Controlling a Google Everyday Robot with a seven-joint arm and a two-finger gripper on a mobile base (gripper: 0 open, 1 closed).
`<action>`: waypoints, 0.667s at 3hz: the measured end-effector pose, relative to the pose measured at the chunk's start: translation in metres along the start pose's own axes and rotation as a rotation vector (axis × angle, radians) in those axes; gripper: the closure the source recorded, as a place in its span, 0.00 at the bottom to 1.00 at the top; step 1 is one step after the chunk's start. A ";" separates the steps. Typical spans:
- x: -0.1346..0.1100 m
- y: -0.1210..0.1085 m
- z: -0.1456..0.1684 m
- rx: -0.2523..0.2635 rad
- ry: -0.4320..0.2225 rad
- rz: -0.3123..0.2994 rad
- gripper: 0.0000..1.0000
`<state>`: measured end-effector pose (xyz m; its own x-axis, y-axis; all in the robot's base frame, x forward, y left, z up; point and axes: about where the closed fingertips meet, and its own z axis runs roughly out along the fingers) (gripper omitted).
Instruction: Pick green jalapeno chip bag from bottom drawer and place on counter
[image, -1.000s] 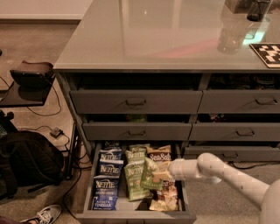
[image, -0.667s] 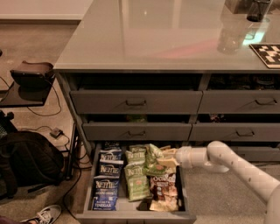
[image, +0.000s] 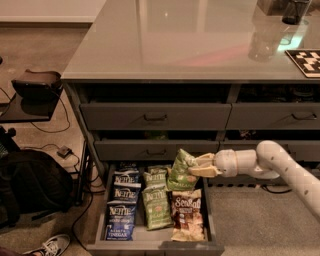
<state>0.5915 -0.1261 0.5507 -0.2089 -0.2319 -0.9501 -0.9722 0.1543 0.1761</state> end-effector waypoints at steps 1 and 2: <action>-0.055 0.036 -0.028 -0.082 -0.024 -0.066 1.00; -0.112 0.077 -0.047 -0.108 -0.007 -0.168 1.00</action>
Offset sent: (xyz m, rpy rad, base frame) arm -0.0988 -0.0035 0.2191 -0.0319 -0.2479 0.2105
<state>0.5353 -0.1332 0.6831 -0.0429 -0.2391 -0.9700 -0.9991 0.0098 0.0417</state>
